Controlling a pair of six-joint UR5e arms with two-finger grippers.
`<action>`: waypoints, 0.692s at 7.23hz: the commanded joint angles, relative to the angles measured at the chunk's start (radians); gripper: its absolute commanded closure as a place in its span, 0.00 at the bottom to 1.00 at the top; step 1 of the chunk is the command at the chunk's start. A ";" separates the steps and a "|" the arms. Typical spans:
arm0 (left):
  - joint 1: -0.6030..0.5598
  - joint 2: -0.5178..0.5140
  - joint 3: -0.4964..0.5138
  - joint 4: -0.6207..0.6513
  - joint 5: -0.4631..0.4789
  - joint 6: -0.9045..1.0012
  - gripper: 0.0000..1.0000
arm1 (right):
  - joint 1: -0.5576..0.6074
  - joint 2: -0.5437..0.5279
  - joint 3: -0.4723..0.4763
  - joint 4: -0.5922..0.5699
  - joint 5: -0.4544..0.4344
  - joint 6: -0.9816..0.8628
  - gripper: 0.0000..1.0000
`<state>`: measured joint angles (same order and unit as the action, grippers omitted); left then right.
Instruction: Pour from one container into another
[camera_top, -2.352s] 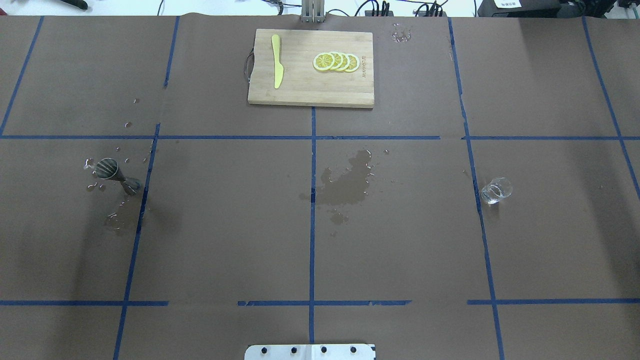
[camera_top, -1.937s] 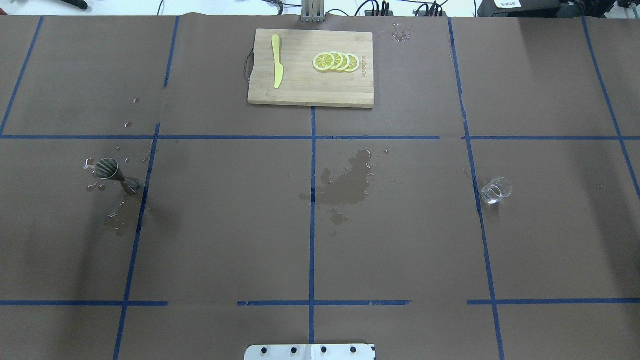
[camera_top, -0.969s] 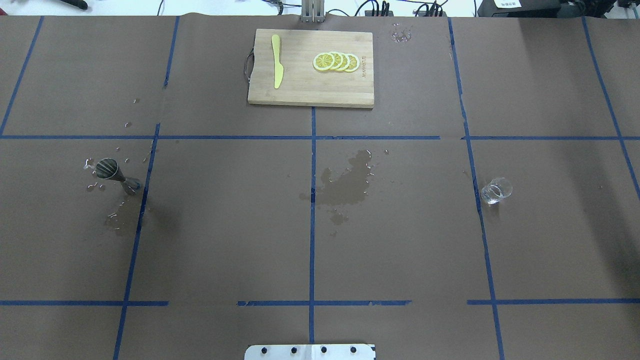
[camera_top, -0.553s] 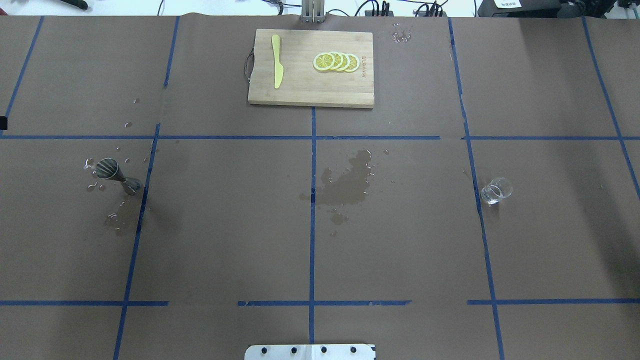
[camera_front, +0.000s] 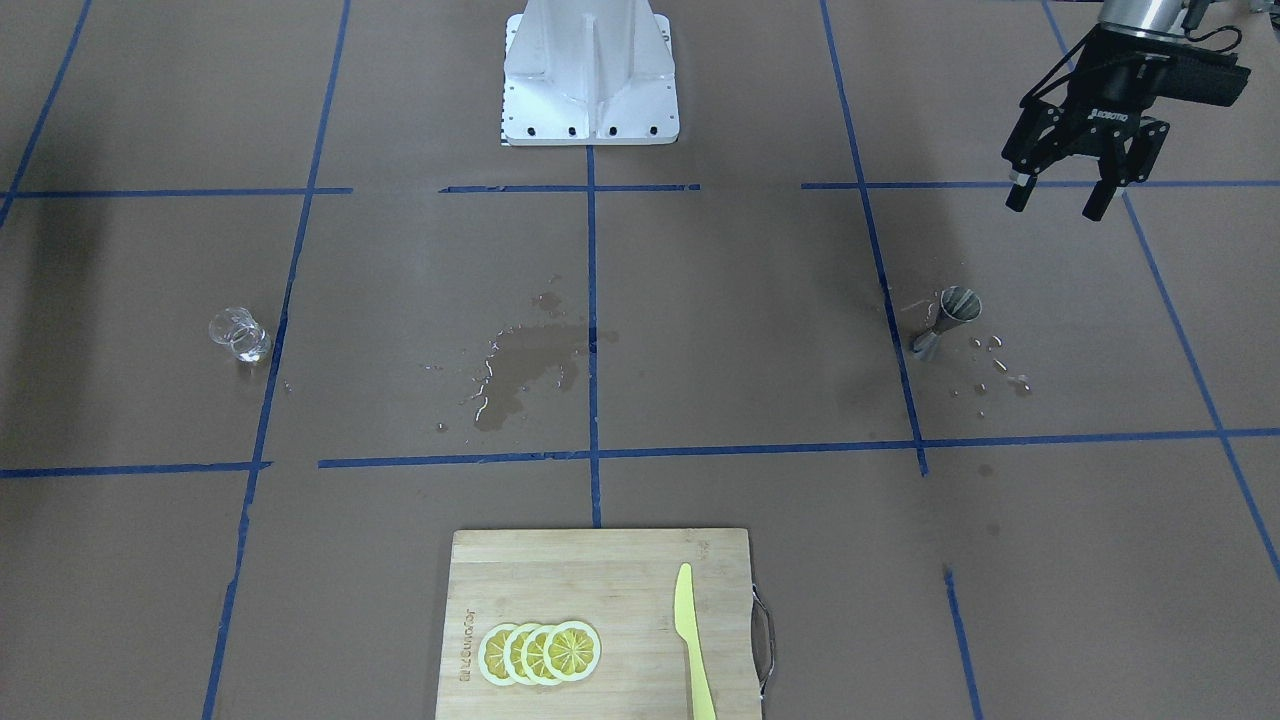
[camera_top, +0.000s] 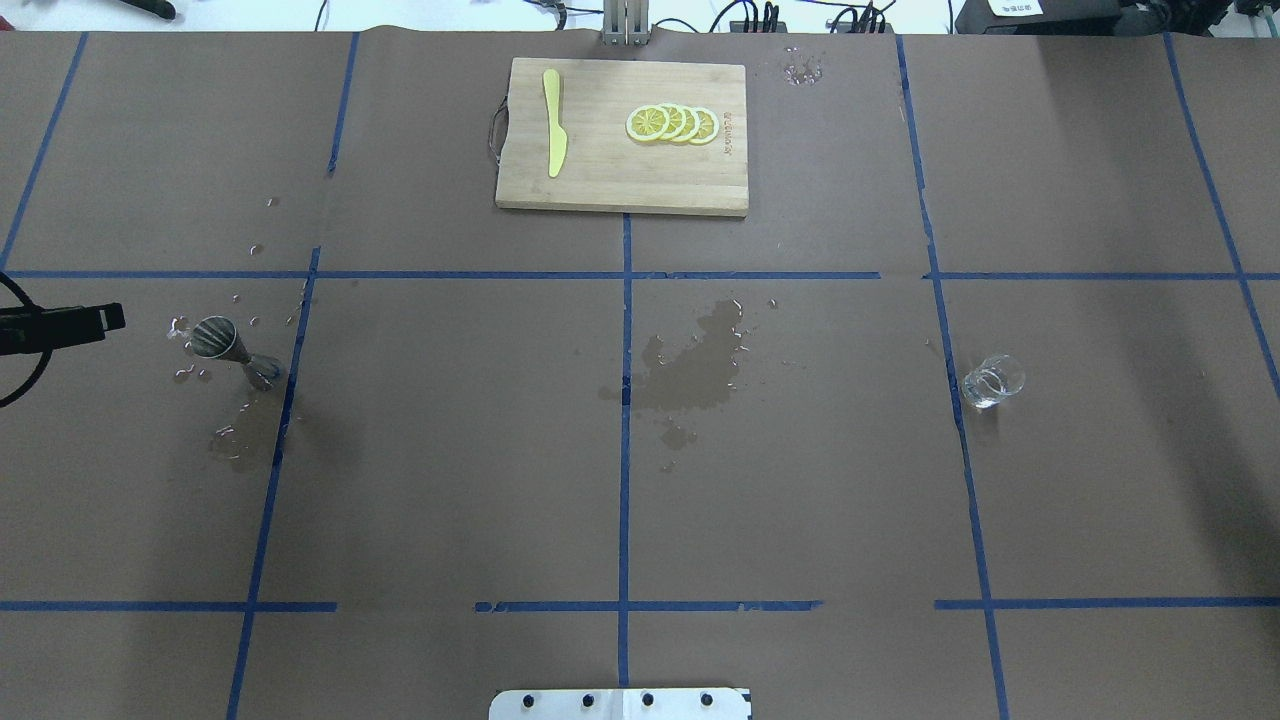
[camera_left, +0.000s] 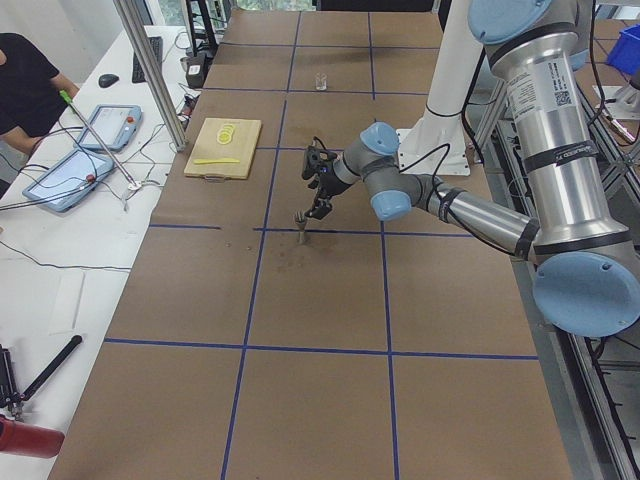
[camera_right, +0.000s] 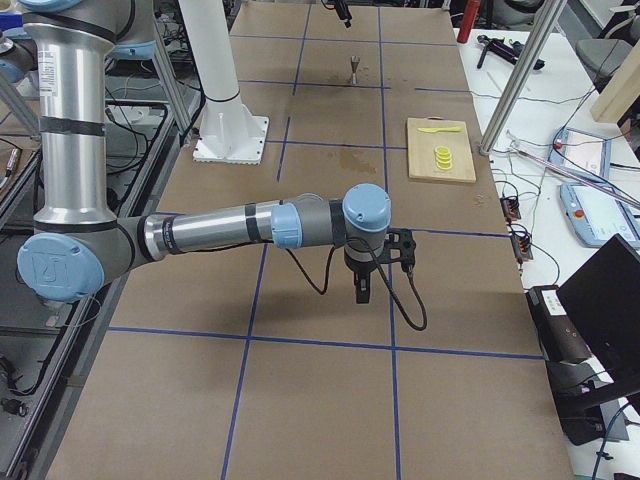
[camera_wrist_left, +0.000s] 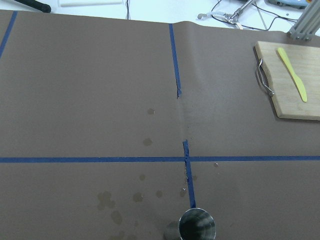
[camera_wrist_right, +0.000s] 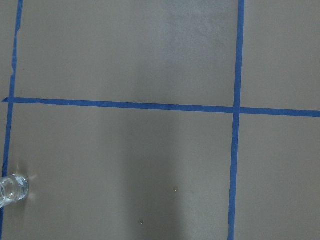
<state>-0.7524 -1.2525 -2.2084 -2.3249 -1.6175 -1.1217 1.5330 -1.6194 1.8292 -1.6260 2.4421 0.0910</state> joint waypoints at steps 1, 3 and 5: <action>0.117 0.004 -0.001 0.040 0.137 -0.038 0.00 | -0.007 0.000 0.041 0.000 0.003 0.057 0.00; 0.317 0.001 0.003 0.140 0.378 -0.195 0.00 | -0.060 -0.002 0.137 -0.003 -0.008 0.224 0.00; 0.416 -0.077 0.051 0.263 0.523 -0.308 0.01 | -0.150 -0.004 0.255 -0.003 -0.076 0.425 0.00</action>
<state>-0.3985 -1.2755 -2.1919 -2.1399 -1.1911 -1.3610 1.4381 -1.6216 2.0093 -1.6290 2.4057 0.3952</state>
